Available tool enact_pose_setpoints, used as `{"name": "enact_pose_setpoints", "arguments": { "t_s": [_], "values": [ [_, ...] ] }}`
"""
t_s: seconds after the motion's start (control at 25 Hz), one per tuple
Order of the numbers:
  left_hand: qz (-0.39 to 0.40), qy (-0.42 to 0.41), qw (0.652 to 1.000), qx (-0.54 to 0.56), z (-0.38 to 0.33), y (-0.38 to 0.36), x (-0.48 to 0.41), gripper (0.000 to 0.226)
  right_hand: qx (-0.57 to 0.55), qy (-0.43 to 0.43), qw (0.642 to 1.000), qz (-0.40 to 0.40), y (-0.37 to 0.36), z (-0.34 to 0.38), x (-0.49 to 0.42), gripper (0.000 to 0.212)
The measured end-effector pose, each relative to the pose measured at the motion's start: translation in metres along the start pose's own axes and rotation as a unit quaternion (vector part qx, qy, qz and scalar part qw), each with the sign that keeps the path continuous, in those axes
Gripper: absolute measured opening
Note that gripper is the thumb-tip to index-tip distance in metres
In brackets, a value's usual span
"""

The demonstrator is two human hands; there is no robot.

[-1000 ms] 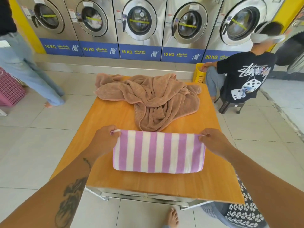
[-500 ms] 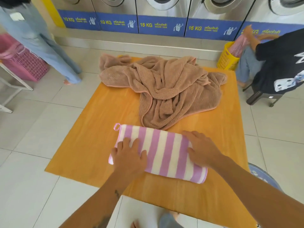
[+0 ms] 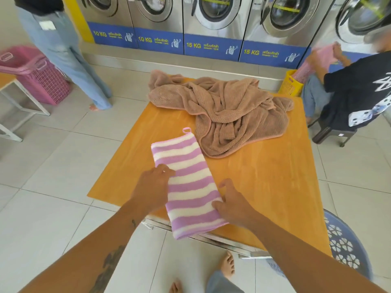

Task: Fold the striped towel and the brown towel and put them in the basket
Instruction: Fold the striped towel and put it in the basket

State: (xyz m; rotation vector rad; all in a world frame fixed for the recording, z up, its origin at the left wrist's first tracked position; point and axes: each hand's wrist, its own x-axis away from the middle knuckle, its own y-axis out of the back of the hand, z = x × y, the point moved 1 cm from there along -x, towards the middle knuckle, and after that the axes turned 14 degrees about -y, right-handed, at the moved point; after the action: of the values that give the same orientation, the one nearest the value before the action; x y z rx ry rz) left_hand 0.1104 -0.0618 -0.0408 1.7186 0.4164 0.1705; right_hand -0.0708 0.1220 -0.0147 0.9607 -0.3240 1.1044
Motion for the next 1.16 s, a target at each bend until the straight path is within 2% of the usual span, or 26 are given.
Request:
{"name": "enact_pose_setpoints", "arguments": {
  "t_s": [0.12, 0.24, 0.36, 0.44, 0.48, 0.6, 0.68, 0.76, 0.8, 0.84, 0.92, 1.04, 1.16],
  "values": [
    [0.034, -0.059, 0.996, 0.054, -0.002, -0.007, 0.070, 0.076, -0.101, -0.012, 0.995, 0.001, -0.028, 0.019, 0.014, 0.033],
    [0.058, -0.046, 0.995, 0.064, -0.009, -0.010, 0.109, 0.099, -0.206, -0.069, 0.975, 0.045, -0.041, 0.041, 0.030, 0.017],
    [0.026, -0.044, 0.995, 0.083, -0.017, -0.013, 0.116, 0.095, -0.319, -0.112, 0.938, 0.076, -0.043, 0.056, 0.041, 0.017],
    [-0.022, -0.040, 0.993, 0.113, -0.020, -0.010, 0.109, 0.081, -0.386, -0.103, 0.911, 0.099, -0.040, 0.058, 0.047, 0.027],
    [-0.047, -0.041, 0.990, 0.127, -0.020, -0.008, 0.105, 0.072, -0.390, -0.089, 0.911, 0.102, -0.037, 0.059, 0.050, 0.031],
    [-0.138, -0.039, 0.970, 0.197, -0.016, 0.004, 0.094, 0.046, -0.262, 0.025, 0.964, 0.036, -0.031, 0.059, 0.057, 0.034],
    [-0.188, -0.004, 0.934, 0.304, -0.017, 0.019, 0.087, 0.035, -0.148, 0.129, 0.980, -0.035, -0.033, 0.058, 0.057, 0.032],
    [-0.201, 0.050, 0.904, 0.375, -0.017, 0.031, 0.080, 0.034, -0.002, 0.175, 0.976, -0.132, -0.036, 0.056, 0.051, 0.020],
    [-0.199, 0.082, 0.900, 0.379, -0.017, 0.033, 0.076, 0.030, 0.074, 0.184, 0.963, -0.182, -0.036, 0.058, 0.048, 0.016],
    [-0.198, 0.111, 0.901, 0.370, -0.014, 0.032, 0.073, 0.023, 0.112, 0.179, 0.954, -0.212, -0.034, 0.062, 0.044, 0.022],
    [-0.192, 0.157, 0.902, 0.353, -0.005, 0.028, 0.066, 0.011, 0.090, 0.159, 0.960, -0.213, -0.028, 0.072, 0.036, 0.028],
    [-0.159, 0.191, 0.912, 0.327, 0.007, 0.022, 0.055, 0.022, 0.027, 0.139, 0.977, -0.157, -0.016, 0.079, 0.010, 0.006],
    [-0.151, 0.219, 0.917, 0.297, 0.011, 0.019, 0.035, 0.029, 0.063, 0.143, 0.978, -0.140, -0.007, 0.082, -0.021, 0.049]
  ]
}}
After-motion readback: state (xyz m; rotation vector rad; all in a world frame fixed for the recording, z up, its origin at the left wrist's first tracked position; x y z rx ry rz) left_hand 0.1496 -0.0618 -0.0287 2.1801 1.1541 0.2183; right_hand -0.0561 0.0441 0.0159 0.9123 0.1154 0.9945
